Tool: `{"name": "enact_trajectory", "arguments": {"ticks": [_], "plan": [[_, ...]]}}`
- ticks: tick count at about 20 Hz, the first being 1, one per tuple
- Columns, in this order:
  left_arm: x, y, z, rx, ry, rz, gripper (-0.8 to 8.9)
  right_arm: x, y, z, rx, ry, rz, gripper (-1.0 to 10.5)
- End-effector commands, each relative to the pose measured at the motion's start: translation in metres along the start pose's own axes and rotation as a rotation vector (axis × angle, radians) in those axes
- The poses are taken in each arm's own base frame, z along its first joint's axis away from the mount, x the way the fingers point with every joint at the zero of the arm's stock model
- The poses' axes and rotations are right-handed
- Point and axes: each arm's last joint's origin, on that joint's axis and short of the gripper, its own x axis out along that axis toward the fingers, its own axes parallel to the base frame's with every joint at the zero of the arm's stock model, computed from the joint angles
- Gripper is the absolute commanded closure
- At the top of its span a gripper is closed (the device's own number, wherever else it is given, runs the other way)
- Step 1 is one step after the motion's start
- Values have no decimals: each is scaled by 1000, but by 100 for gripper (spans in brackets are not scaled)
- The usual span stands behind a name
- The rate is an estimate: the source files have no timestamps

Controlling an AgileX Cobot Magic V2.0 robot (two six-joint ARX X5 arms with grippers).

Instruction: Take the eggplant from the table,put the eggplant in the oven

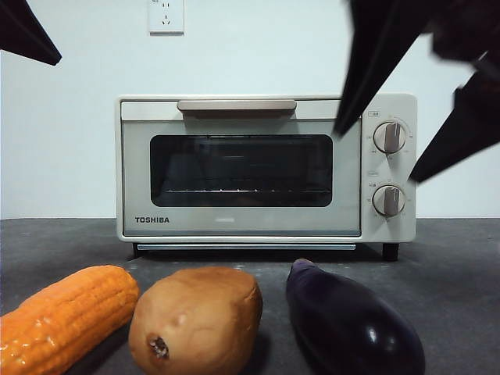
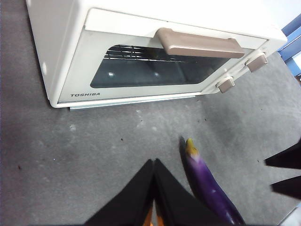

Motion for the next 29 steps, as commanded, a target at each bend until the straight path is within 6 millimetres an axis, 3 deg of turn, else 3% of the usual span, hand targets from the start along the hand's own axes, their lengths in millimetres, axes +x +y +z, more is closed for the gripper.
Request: {"name": "enact_trajectory", "arguments": {"ticks": [1,10,14,18,20,23,26,29], "plan": [[-2,-3,6,29,-15,-12,809,23,12,5,52,17,-43,536],[-2,-3,6,49,-12,-11,809,100,25,16,30,172,-211,536],[-2,-3,5,51,-9,-11,809,119,26,15,16,208,-250,573],[-2,-3,5,51,-9,-11,809,120,25,13,33,224,-259,746],[-2,-3,5,50,-9,-11,809,117,26,13,37,251,-274,813],[0,-5,6,56,-6,-19,809,94,34,17,-84,315,-290,815],[7,-11,16,73,13,-44,809,53,41,17,-272,393,-310,815],[25,-24,38,119,49,-76,809,9,41,10,-402,332,-378,815]]}}
